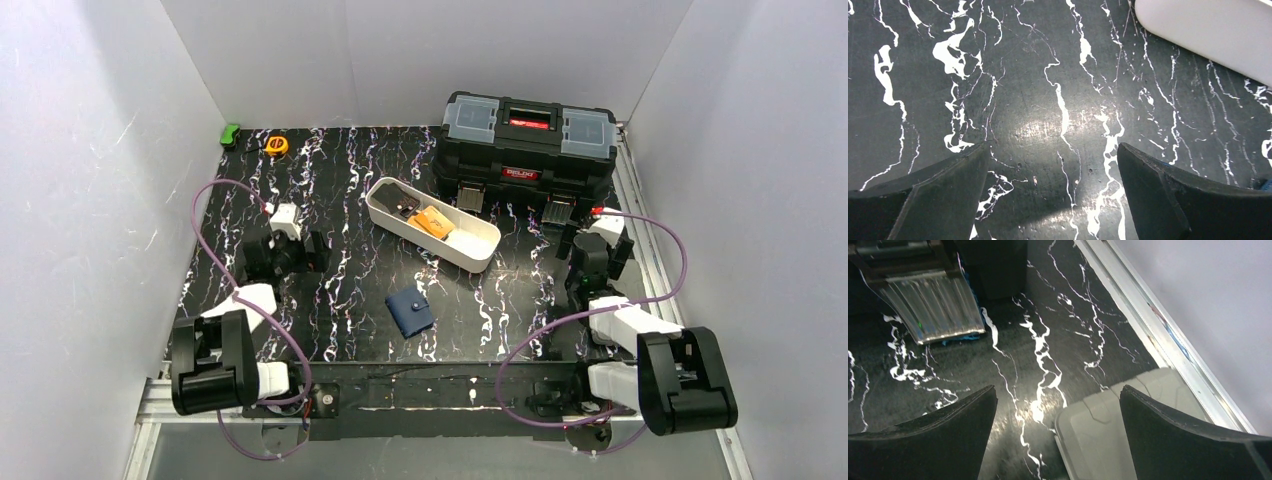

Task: Put the credit cards into the card holder
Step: Reset both arms

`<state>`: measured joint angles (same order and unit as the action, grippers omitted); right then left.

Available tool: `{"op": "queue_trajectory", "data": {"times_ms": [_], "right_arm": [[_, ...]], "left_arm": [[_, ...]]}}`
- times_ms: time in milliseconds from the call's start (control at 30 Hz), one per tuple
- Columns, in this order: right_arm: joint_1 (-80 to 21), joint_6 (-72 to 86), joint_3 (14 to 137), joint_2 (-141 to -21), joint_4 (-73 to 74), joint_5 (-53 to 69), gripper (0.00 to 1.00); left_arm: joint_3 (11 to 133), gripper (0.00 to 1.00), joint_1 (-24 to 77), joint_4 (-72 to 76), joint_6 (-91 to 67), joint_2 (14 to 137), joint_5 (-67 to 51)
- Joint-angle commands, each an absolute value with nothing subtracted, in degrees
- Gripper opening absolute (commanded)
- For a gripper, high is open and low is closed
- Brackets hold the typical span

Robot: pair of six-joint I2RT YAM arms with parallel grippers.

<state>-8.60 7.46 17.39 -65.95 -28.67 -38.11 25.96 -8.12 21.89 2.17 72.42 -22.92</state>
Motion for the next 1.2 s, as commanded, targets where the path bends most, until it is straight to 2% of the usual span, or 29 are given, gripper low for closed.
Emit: {"op": "queue_trajectory", "data": {"times_ms": [0, 133, 267, 333, 400, 500, 633, 833, 1167], "right_arm": [[-7.2, 5.3, 19.6, -69.6, -42.1, -35.9, 0.98], [-7.0, 5.3, 20.0, -73.0, -45.5, -33.0, 0.98], [-6.9, 5.2, 19.9, -75.8, -48.8, -33.0, 0.98], [-6.9, 5.8, 20.0, -75.5, -47.8, -32.8, 0.98], [-6.7, 5.7, 20.1, -75.8, -47.7, -32.4, 0.98], [-3.6, 7.4, 25.3, -77.8, -39.9, -27.1, 0.98], [-3.7, 6.4, 28.2, -79.1, -35.8, -27.1, 0.98], [-3.6, 6.3, 16.1, -73.5, -52.3, -23.0, 0.98], [-1.5, 5.4, 14.0, -76.0, -58.2, -17.3, 0.98]], "left_arm": [[21.2, 0.98, -8.2, 42.6, 0.9, 76.2, -23.5], [17.1, 0.98, -8.1, 57.7, 0.4, 83.0, -24.4], [15.1, 0.98, -7.9, 64.9, 0.5, 86.8, -25.7], [16.4, 0.98, -7.5, 58.9, 1.8, 85.0, -24.7], [16.1, 0.98, -7.0, 62.0, 0.9, 86.3, -24.2], [16.2, 0.98, -6.4, 60.0, 1.8, 85.4, -23.1], [16.1, 0.98, -6.4, 60.1, 1.9, 85.3, -23.1], [15.9, 0.98, -6.4, 60.9, 1.6, 85.5, -23.1], [16.1, 0.98, -6.4, 60.5, 1.8, 85.4, -23.1]]}}
